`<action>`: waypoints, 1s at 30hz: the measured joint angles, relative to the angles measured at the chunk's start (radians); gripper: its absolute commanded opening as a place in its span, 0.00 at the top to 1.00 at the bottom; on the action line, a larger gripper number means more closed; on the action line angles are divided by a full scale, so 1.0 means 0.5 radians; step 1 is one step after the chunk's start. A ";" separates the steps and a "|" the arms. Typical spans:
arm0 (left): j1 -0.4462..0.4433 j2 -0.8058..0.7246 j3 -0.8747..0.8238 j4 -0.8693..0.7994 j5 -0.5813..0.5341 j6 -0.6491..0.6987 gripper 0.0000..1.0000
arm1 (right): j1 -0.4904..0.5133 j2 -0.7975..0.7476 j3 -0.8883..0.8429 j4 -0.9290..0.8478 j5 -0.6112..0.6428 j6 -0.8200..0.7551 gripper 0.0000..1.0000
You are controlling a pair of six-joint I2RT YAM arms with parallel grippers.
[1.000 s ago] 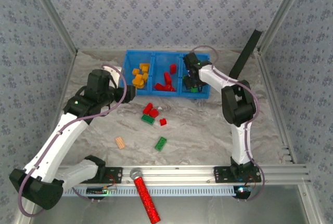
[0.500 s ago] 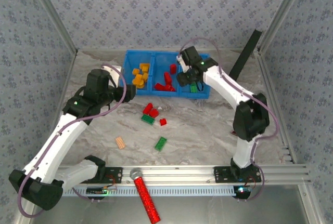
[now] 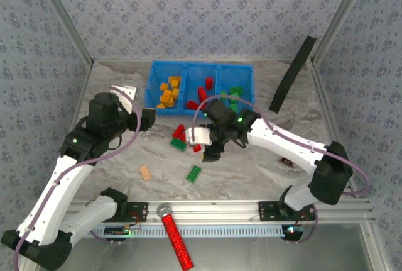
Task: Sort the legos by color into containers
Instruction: Pick up the lego from the bottom-center of the table.
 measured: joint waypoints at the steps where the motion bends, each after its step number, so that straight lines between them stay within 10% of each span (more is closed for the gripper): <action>1: 0.012 -0.031 -0.018 0.002 -0.002 0.001 0.08 | 0.082 0.025 -0.012 0.005 0.017 -0.056 0.28; 25: 0.144 -0.125 -0.090 -0.017 0.039 0.044 0.06 | 0.474 0.719 -0.066 0.230 0.444 -0.386 0.30; 30: 0.144 -0.118 -0.119 -0.019 0.039 0.060 0.06 | 0.489 0.767 -0.066 0.238 0.481 -0.398 0.55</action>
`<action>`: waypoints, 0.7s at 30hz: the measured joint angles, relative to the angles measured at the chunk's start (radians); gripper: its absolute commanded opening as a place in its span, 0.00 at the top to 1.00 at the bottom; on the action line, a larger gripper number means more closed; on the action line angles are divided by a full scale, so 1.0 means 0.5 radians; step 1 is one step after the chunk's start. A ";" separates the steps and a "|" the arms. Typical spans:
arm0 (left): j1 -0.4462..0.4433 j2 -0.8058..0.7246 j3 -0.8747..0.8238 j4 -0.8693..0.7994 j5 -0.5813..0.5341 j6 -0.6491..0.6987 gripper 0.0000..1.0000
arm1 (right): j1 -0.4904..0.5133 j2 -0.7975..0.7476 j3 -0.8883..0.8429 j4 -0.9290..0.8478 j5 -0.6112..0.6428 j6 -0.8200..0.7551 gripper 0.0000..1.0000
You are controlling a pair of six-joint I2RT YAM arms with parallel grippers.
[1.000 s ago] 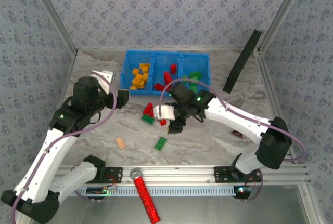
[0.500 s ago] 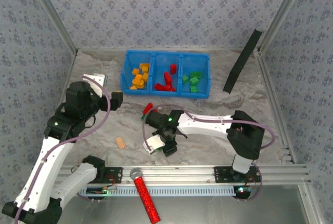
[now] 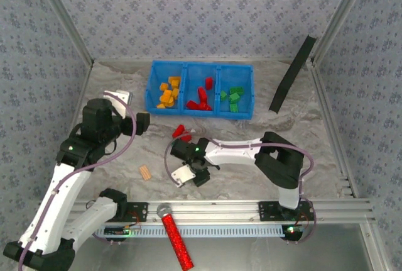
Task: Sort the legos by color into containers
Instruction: Pick up the lego from the bottom-center of the table.
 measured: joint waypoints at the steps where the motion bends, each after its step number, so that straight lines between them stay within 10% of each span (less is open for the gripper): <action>1: 0.000 0.000 -0.002 0.001 0.000 0.001 0.06 | 0.005 0.001 0.000 -0.012 0.000 -0.002 0.61; 12: 0.000 0.013 -0.011 0.002 -0.002 0.016 0.06 | -0.065 -0.033 0.029 -0.067 0.040 0.142 0.87; 21: 0.000 0.266 0.037 -0.096 -0.027 -0.034 0.06 | -0.813 -0.734 0.151 0.052 0.146 0.588 0.83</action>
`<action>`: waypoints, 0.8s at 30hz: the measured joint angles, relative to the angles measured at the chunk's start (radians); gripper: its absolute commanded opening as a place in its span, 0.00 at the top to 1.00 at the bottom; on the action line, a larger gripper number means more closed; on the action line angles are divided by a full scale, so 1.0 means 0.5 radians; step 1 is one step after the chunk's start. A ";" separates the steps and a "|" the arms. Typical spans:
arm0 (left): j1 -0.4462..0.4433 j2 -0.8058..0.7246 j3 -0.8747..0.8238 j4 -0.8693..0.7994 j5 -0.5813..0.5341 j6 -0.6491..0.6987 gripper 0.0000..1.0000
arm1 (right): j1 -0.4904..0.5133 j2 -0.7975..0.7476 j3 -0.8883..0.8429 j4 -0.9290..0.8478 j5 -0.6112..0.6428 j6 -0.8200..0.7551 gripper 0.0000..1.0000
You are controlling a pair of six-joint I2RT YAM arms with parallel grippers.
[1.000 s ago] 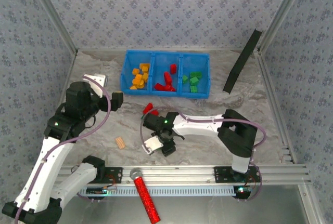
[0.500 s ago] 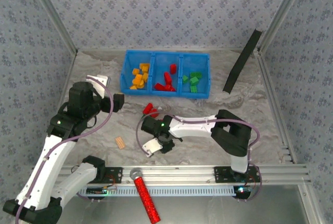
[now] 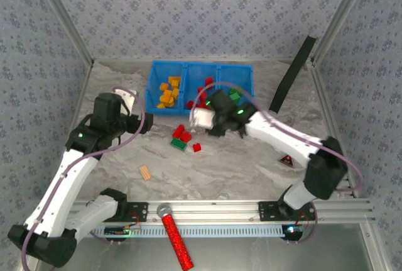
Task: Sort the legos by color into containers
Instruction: Place the lego in the container.
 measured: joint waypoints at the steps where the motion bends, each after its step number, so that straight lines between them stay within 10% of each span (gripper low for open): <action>1: -0.001 0.043 0.020 -0.025 -0.008 -0.020 0.06 | -0.084 -0.062 0.012 0.046 0.066 0.066 0.81; 13: -0.490 0.416 0.137 -0.062 -0.209 -0.322 0.06 | -0.723 0.227 0.304 0.182 0.368 0.899 0.75; 24: -0.831 0.623 0.012 0.233 -0.141 -0.133 0.13 | -0.837 0.845 0.821 -0.034 0.082 1.222 0.76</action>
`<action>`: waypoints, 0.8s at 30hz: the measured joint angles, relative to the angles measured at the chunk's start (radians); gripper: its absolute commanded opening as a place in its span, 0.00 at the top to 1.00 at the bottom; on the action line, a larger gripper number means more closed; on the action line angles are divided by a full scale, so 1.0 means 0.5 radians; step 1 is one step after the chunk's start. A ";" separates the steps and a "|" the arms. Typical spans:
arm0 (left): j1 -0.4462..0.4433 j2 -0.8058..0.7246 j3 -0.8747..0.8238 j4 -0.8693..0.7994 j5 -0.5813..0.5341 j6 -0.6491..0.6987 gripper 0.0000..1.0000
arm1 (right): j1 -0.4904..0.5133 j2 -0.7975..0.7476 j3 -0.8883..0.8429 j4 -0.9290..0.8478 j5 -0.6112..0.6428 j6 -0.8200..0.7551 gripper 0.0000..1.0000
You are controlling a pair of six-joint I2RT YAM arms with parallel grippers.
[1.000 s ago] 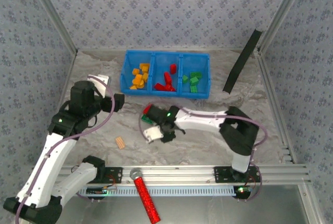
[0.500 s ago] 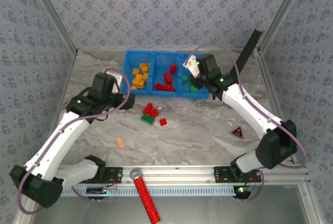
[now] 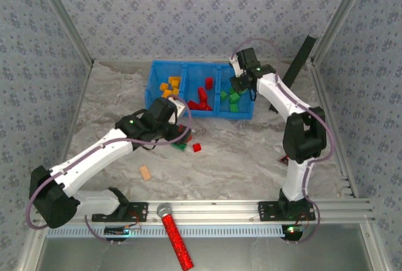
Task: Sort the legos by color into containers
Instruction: Place the lego in the container.
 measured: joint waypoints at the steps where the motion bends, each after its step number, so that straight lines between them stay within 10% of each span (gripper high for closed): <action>1: -0.014 0.032 0.000 0.037 0.015 0.043 0.14 | -0.004 0.048 0.047 -0.015 -0.024 0.012 0.76; 24: -0.286 0.861 0.079 0.247 0.100 0.571 0.24 | -0.053 0.339 0.178 -0.111 -0.292 0.109 0.57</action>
